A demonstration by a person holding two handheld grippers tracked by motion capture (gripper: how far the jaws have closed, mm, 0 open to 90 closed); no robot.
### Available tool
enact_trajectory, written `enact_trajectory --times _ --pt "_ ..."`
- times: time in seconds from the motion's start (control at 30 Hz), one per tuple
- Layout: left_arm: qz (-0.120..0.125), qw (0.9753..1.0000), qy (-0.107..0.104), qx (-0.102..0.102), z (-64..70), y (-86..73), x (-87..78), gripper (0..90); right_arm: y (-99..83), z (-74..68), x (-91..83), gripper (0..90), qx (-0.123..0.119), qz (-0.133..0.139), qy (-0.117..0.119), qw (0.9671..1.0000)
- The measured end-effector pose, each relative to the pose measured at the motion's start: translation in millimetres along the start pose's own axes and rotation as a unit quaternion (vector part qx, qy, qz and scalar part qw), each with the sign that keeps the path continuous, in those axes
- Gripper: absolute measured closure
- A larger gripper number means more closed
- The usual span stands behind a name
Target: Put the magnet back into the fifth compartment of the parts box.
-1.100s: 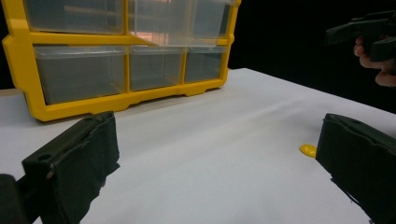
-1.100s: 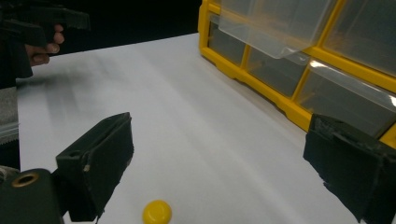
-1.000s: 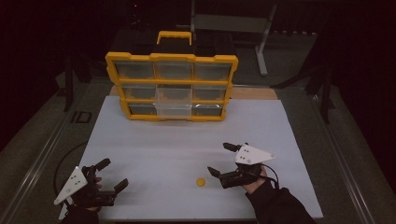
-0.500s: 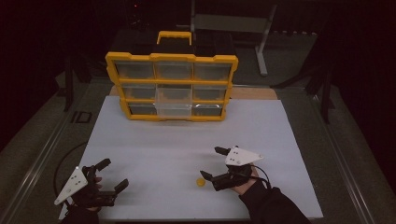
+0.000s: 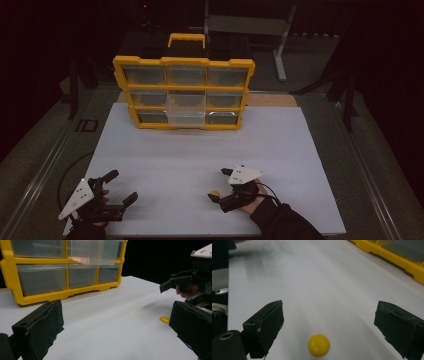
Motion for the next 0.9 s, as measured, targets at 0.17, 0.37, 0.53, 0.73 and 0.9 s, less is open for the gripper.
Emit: enact_trajectory --times 0.17,0.37,0.53,0.73,0.9 --pt "-0.001 1.0 0.0 0.0 0.2 -0.3 0.5 0.0 -6.3 -0.2 6.5 8.9 -0.006 -0.014 0.002 0.9999" --pt "0.0 1.0 -0.002 -0.001 0.2 -0.1 0.1 0.0 -17.6 1.8 14.0 13.1 -0.017 -0.042 0.006 0.999" --pt "-0.001 1.0 -0.002 -0.001 0.3 -0.2 0.2 0.0 -23.6 1.4 18.6 16.4 -0.015 -0.059 0.021 0.9979" --pt "-0.001 1.0 -0.002 0.0 0.6 -0.2 0.4 0.0 -26.4 0.3 19.6 23.7 -0.024 -0.071 0.029 0.9968" --pt "0.0 1.0 -0.004 -0.001 0.4 0.0 0.1 0.0 -29.3 1.1 20.8 38.1 -0.029 -0.079 0.041 0.9956"
Point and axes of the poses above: each handheld gripper's, and its own axes: x roughly forward along the jaws, y roughly out of its top, z roughly to its right, the point moved 5 cm from there along x, roughly forward along the jaws, and after that the axes turned 2 degrees about -x, right-handed, at the moved point
